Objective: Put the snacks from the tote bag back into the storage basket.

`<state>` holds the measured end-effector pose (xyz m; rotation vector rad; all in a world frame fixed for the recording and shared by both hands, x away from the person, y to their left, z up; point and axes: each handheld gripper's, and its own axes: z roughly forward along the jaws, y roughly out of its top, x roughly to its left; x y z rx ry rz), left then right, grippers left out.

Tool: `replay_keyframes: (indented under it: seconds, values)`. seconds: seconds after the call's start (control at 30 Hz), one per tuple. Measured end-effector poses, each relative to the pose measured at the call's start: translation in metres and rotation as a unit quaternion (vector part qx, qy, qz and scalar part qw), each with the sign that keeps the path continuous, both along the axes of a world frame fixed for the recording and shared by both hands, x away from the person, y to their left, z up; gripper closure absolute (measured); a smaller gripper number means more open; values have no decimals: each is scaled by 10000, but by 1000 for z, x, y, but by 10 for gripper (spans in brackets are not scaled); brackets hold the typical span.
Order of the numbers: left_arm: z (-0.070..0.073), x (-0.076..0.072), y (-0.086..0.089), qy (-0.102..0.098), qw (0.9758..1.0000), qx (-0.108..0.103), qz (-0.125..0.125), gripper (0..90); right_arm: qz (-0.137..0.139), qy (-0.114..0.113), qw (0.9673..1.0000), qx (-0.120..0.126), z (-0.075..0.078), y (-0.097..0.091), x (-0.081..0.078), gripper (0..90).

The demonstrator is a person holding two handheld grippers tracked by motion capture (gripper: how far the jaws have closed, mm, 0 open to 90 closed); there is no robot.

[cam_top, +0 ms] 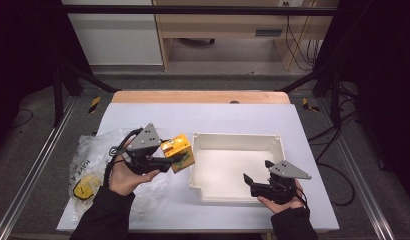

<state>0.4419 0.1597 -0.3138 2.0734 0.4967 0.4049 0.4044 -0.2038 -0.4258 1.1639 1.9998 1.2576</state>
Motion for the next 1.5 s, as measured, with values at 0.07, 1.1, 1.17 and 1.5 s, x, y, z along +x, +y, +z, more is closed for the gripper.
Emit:
replay_keyframes:
  seconds: [0.07, 1.1, 1.17, 1.5]
  values:
    - [0, 1, -5, -3, 10000, 14, -61, 507, -4, 1, 10000, 15, 0, 0, 0, 142]
    - [-26, 22, -62, 200, 9947, 285, -963, 506, -185, -60, 9998, 56, 2, -9, 1, 140]
    - [-29, 24, -63, 210, 9942, 321, -1008, 506, -189, -63, 9998, 38, 1, -9, 1, 140]
    - [-43, 28, -73, 309, 9907, 357, -1280, 506, -225, -77, 9997, 39, 1, -11, 1, 140]
